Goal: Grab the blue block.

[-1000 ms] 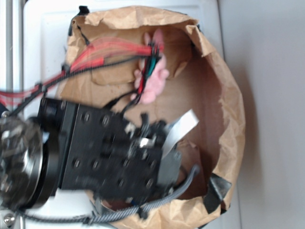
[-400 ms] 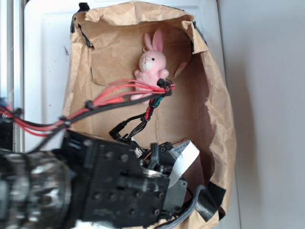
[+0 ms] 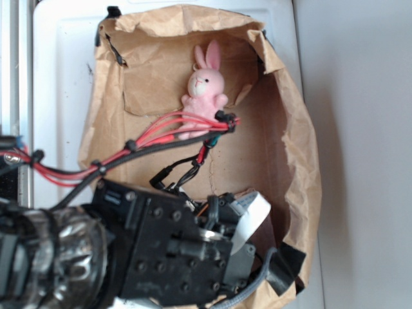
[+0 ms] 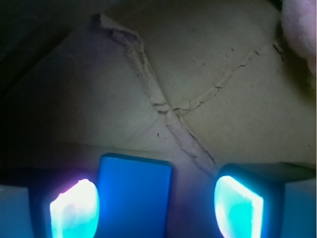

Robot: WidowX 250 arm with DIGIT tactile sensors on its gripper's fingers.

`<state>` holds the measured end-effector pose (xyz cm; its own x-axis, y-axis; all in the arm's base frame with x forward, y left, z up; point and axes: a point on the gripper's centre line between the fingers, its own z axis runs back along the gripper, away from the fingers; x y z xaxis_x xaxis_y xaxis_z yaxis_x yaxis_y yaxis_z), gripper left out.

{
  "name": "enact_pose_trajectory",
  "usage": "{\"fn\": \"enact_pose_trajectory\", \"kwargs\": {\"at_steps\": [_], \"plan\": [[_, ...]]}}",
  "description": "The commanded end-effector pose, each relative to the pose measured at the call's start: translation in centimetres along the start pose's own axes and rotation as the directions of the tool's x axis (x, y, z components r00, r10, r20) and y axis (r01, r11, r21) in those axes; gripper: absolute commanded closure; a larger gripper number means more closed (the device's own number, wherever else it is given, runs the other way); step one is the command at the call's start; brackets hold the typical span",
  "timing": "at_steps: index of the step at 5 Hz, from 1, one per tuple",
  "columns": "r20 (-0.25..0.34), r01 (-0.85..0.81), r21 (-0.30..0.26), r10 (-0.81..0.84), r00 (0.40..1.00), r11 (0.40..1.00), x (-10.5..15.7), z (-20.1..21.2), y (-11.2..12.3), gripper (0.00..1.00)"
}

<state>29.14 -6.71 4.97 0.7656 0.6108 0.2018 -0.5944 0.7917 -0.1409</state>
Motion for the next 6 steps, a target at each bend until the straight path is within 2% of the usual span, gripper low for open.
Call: {"fn": "enact_pose_trajectory", "kwargs": {"at_steps": [1,5,6], "plan": [[0.024,0.045,-0.049,-0.043,0.999,0.998,0.1,1.2,-1.3,0.00],[0.010,0.100,-0.030,-0.100,0.995,0.995,1.2,-1.1,-3.9,0.00],[0.002,0.110,-0.012,-0.110,0.994,0.994,1.2,-1.4,-2.9,0.00]]}}
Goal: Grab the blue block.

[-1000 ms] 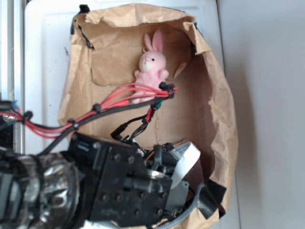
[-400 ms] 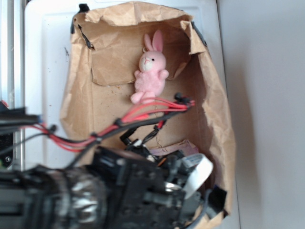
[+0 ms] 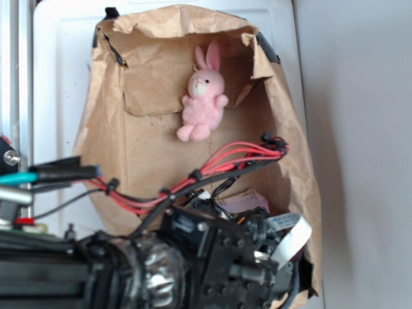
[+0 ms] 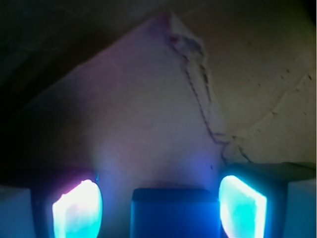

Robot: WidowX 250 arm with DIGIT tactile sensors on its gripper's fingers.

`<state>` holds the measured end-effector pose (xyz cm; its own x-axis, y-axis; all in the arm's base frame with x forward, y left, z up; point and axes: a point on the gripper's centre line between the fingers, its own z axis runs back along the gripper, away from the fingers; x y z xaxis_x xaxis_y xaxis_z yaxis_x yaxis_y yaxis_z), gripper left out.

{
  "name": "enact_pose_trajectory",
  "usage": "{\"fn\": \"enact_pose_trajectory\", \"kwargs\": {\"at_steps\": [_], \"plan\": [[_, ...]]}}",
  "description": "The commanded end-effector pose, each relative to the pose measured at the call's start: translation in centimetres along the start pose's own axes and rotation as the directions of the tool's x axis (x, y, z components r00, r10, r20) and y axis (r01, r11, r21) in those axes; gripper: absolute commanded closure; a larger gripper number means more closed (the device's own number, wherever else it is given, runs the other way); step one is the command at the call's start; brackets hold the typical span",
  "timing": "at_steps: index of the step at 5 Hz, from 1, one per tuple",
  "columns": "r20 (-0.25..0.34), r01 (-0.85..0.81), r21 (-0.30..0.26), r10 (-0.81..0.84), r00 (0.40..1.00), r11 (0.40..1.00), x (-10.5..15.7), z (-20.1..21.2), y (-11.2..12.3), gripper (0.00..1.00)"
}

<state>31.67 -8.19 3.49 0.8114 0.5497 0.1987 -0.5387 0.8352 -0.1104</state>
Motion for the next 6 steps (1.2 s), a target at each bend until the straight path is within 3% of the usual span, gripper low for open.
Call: {"fn": "enact_pose_trajectory", "kwargs": {"at_steps": [1,3,6], "plan": [[0.007,0.016,-0.036,-0.015,1.000,0.999,0.9,0.7,0.7,0.00],[-0.024,-0.005,-0.066,0.004,1.000,0.998,0.0,0.8,1.3,0.00],[-0.006,0.089,-0.103,-0.090,0.996,0.991,-3.1,1.9,0.2,0.00]]}}
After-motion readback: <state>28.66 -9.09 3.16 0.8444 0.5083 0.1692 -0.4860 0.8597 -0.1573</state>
